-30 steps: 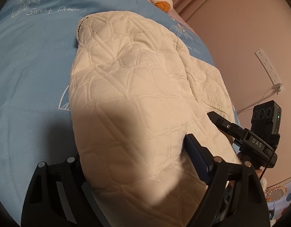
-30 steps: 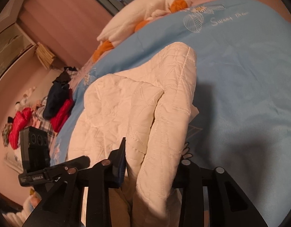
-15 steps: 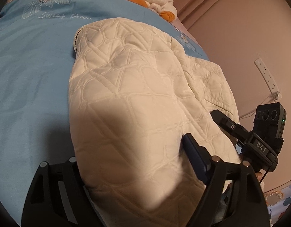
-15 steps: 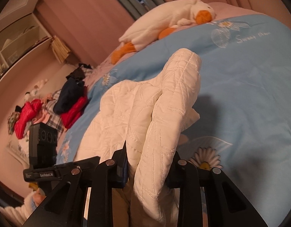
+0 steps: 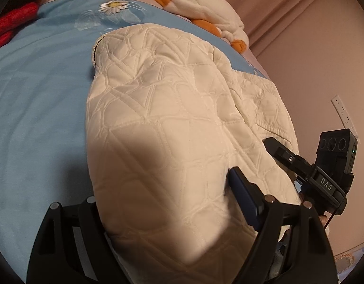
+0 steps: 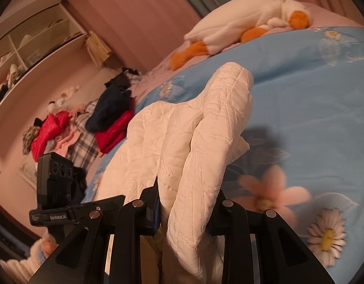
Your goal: Fold large clothes
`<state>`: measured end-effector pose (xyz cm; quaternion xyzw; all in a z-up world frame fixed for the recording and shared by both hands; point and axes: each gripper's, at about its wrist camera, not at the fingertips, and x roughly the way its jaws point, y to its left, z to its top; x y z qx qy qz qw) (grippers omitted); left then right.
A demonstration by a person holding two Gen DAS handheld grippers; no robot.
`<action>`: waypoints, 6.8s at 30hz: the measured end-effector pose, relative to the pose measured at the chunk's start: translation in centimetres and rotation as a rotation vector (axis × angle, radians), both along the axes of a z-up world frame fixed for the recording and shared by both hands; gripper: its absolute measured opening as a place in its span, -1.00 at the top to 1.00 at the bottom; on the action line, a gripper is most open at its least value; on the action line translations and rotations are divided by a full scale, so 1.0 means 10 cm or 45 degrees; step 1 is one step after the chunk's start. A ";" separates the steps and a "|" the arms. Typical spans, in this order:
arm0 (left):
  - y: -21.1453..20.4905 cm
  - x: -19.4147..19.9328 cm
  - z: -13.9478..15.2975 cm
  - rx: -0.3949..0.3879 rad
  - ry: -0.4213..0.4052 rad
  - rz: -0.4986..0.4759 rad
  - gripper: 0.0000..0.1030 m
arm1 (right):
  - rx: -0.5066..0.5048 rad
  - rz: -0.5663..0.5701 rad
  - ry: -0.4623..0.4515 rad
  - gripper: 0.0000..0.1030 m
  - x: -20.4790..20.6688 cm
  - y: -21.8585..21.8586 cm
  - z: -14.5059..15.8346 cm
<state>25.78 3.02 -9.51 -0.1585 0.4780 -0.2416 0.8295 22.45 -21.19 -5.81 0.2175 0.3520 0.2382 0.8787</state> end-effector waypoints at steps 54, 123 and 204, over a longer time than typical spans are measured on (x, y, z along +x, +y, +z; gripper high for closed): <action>0.26 0.32 -0.16 0.134 0.038 0.072 -0.73 | 0.020 0.003 0.266 -0.02 0.46 0.40 -0.49; 0.12 -0.30 0.01 0.632 -0.169 0.174 -0.85 | -0.355 0.008 -0.087 -0.22 -0.32 0.78 -0.04; 0.10 -1.81 1.23 0.625 -0.301 0.349 -0.99 | -0.692 -0.229 -0.045 -0.99 -1.28 1.07 0.69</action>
